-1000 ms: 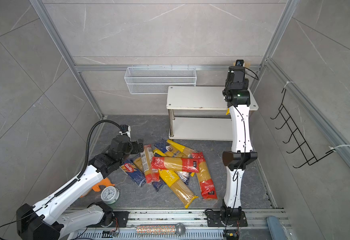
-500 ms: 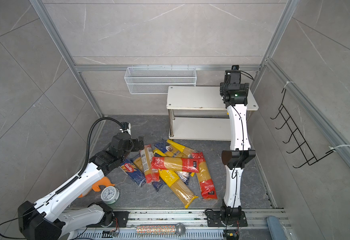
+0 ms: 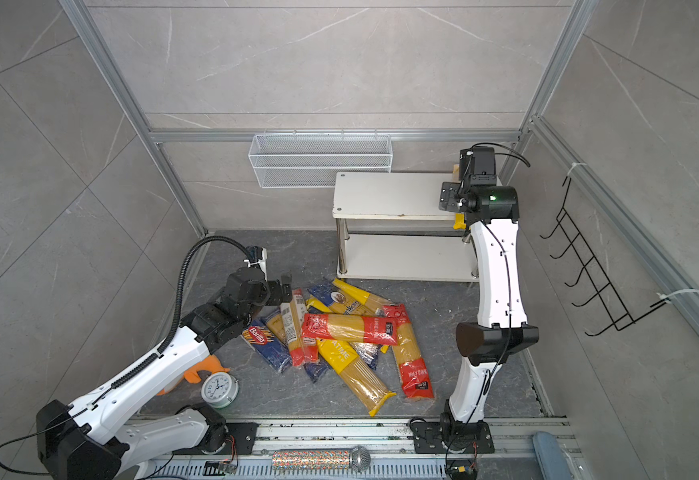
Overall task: Place and organize the pasta boxes and bags onto the shelf
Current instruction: 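Lower the bag upright onto the shelf's top corner nearest the wire rack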
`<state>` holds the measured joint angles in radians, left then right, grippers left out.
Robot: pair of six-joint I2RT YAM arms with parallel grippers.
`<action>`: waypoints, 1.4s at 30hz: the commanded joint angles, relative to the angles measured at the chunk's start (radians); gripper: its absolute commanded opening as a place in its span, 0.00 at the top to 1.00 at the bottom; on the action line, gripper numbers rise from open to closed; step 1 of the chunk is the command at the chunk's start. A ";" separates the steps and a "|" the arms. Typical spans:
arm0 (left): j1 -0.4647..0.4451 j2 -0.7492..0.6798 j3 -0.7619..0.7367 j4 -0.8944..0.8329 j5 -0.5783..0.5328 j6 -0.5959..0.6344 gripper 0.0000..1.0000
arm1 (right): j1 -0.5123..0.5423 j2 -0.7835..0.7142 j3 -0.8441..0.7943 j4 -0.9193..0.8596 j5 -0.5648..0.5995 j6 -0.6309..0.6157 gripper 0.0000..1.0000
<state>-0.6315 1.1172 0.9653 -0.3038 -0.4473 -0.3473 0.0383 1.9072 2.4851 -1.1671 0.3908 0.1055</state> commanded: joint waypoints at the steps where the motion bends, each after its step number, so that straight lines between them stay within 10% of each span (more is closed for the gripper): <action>1: -0.004 -0.057 -0.025 0.031 0.002 0.024 0.00 | -0.010 -0.010 -0.053 -0.045 -0.055 0.042 0.02; 9: -0.004 -0.128 -0.063 0.014 -0.011 0.036 0.00 | -0.061 0.010 -0.064 -0.060 -0.069 0.081 0.11; 17: -0.005 -0.185 -0.086 -0.012 -0.021 0.031 0.00 | -0.082 0.032 -0.038 -0.068 0.015 0.074 0.55; 42: -0.004 -0.039 0.066 -0.059 0.004 0.019 0.00 | -0.123 0.044 -0.149 -0.029 0.173 -0.045 0.57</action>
<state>-0.6346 1.0660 0.9745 -0.3473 -0.4423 -0.3290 -0.0578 1.9247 2.3920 -1.0958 0.5282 0.0784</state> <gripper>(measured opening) 0.998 0.437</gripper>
